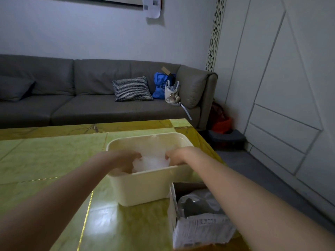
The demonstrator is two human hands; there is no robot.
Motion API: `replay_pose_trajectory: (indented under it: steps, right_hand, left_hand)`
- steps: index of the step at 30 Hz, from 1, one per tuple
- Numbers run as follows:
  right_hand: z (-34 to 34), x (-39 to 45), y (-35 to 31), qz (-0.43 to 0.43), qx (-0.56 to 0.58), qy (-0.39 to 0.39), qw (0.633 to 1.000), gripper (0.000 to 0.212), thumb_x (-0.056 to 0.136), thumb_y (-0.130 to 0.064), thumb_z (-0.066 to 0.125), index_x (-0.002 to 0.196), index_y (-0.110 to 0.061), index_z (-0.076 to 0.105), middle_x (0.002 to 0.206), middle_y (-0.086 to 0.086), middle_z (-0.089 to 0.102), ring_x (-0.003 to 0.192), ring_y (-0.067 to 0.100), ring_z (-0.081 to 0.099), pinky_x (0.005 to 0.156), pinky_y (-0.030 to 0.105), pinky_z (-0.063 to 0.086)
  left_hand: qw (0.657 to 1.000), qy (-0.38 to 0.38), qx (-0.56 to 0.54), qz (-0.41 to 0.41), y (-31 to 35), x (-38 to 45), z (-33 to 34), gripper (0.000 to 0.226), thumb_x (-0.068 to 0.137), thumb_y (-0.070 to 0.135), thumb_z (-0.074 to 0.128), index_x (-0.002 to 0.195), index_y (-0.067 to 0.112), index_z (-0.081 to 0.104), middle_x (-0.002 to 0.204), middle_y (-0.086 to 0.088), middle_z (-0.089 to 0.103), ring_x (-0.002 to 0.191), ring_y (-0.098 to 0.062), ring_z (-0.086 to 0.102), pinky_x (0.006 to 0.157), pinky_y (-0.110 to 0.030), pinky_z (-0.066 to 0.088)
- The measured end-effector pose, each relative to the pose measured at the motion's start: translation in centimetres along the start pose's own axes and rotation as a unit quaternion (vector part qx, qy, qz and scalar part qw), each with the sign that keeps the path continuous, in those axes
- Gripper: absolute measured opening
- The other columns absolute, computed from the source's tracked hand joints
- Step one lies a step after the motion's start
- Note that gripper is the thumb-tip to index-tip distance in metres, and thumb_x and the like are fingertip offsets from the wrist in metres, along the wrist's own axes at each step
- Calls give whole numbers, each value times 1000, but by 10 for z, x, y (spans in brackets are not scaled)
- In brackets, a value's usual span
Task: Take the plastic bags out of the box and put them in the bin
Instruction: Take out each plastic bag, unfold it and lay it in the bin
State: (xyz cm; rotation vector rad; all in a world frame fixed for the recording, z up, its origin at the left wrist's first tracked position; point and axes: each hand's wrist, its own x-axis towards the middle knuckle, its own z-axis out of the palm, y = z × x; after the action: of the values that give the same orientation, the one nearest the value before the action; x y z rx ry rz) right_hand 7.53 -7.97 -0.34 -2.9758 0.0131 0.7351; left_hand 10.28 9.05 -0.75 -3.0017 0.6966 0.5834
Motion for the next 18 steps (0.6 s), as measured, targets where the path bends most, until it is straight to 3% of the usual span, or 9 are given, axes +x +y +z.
replay_pose_trajectory:
  steps: [5,7,9,12,15,18]
  right_hand:
    - [-19,-29,2,-37,60,120,990,55,92,-32,59,138,-8,42,138,10,45,115,27,50,91,33,44]
    - [-28,-55,5,-55,77,181,979,41,92,-29,58,127,-7,53,129,9,53,113,25,53,86,30,43]
    - [-31,-81,14,-66,98,208,971,26,92,-23,59,109,-5,66,109,9,66,92,21,62,73,26,48]
    - [-20,-111,25,-38,104,105,988,23,92,-21,59,90,-1,71,78,5,69,56,12,54,52,19,44]
    - [15,-131,33,29,27,9,999,33,88,-37,64,78,-6,61,81,7,66,61,18,56,52,25,44]
    - [47,-134,32,62,-19,64,996,34,89,-43,60,85,-9,60,79,5,56,68,21,53,50,27,38]
  left_hand:
    - [992,124,-11,21,4,-20,-23,51,87,22,62,134,17,43,137,-7,46,121,-23,47,98,-30,38]
    - [971,232,-18,44,13,-31,-31,36,88,18,59,124,15,54,125,-8,53,111,-23,53,91,-31,42]
    - [949,295,-59,89,33,-45,-35,25,89,12,57,113,14,62,116,-7,59,100,-19,56,84,-28,45]
    - [948,267,-61,161,72,-61,-24,20,90,13,54,104,16,68,107,-3,64,86,-13,55,72,-20,41]
    - [961,196,-7,193,106,-74,2,23,91,21,52,108,19,68,108,-3,62,97,-18,57,77,-24,42]
    - [974,133,48,179,120,-78,24,27,92,22,49,112,15,66,107,-6,64,96,-21,60,77,-26,46]
